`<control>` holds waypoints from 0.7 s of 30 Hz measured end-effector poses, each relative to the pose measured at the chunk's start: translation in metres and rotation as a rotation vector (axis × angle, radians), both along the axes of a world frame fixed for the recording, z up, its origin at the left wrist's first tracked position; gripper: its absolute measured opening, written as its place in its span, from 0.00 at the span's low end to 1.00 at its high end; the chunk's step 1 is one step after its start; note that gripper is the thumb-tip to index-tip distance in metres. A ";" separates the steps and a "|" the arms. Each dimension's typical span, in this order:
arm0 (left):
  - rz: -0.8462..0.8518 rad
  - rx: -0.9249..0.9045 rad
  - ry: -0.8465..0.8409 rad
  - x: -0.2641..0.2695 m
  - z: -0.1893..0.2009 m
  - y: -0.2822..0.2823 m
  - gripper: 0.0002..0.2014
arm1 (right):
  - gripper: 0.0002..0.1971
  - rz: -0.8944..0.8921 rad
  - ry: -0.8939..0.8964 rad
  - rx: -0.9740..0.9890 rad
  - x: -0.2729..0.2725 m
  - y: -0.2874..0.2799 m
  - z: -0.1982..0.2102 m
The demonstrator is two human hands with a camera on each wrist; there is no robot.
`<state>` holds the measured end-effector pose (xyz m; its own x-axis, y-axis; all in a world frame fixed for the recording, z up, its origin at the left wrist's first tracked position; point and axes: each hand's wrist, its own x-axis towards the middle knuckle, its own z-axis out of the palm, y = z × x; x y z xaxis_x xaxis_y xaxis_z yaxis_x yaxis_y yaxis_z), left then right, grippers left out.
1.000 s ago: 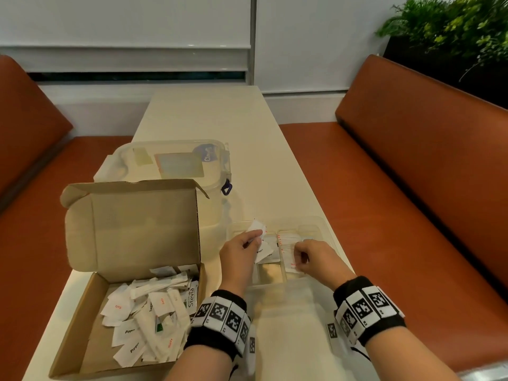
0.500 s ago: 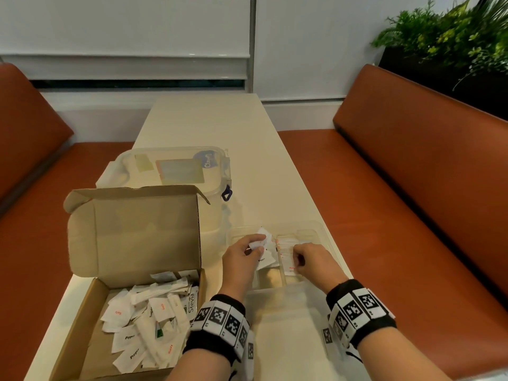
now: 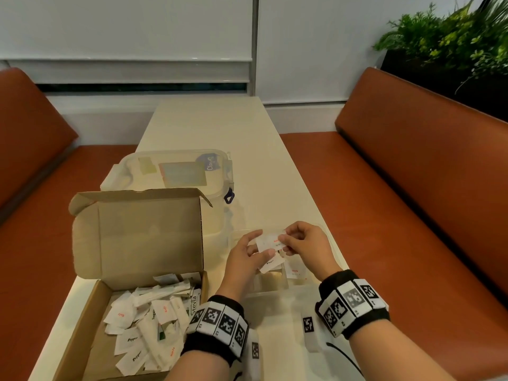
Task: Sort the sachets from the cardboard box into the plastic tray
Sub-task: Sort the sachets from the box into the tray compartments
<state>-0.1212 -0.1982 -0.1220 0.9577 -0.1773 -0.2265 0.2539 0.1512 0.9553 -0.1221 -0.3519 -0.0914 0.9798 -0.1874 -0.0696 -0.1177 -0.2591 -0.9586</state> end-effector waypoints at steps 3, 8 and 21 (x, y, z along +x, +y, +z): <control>0.023 -0.031 0.027 0.001 -0.001 -0.001 0.23 | 0.04 -0.019 0.013 0.093 0.000 0.006 -0.001; 0.021 -0.019 0.035 0.003 -0.002 0.000 0.23 | 0.04 -0.042 0.015 0.135 -0.001 0.009 -0.004; 0.098 0.007 -0.032 0.000 0.016 -0.012 0.09 | 0.04 -0.165 0.001 0.418 -0.006 -0.003 -0.011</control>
<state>-0.1208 -0.2104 -0.1062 0.9771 -0.0809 -0.1968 0.2080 0.1671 0.9638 -0.1278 -0.3551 -0.1028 0.9390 -0.2970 -0.1736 -0.1258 0.1733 -0.9768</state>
